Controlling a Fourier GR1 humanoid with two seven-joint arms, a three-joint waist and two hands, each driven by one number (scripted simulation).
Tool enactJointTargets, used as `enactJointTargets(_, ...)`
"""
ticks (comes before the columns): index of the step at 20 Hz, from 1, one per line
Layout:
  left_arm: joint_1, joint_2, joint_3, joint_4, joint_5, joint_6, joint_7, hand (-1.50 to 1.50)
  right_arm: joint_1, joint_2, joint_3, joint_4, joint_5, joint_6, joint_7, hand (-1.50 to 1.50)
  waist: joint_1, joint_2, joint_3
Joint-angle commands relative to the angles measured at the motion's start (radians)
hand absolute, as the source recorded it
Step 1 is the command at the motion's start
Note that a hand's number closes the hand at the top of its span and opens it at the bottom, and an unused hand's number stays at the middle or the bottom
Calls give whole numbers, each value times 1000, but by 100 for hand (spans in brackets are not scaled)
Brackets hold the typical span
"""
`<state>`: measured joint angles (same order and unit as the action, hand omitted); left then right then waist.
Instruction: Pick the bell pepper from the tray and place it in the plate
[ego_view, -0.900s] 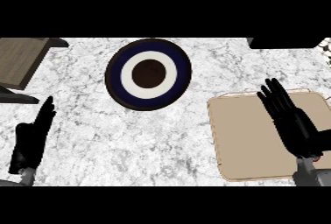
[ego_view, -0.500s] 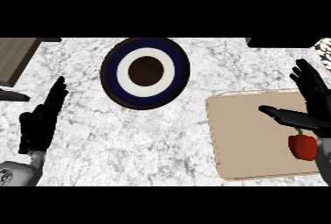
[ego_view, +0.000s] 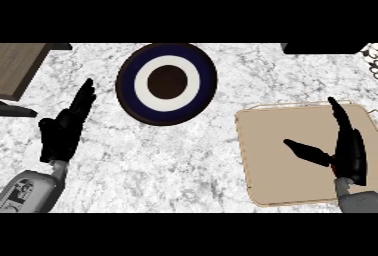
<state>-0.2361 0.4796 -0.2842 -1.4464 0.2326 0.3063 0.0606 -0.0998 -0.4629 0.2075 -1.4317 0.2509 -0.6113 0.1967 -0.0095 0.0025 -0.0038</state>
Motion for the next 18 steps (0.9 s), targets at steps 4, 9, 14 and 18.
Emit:
enactJointTargets(4,-45,-44,6,43,-17,-7,26,0,53,-85,60,-154,360,-107,256,-150,-8,-7,1)
enactJointTargets(9,-47,-6,39,27,2,-51,47,0,96,-238,14,-389,428,158,558,-150,-12,-11,-1)
enactJointTargets(14,-9,-25,36,63,-15,-48,-19,0,95,-339,8,-511,295,480,801,-150,-8,-8,-2)
enactJointTargets(18,-66,-79,24,102,-54,-20,-18,0,43,-376,-35,-585,189,647,944,-150,-4,-3,1)
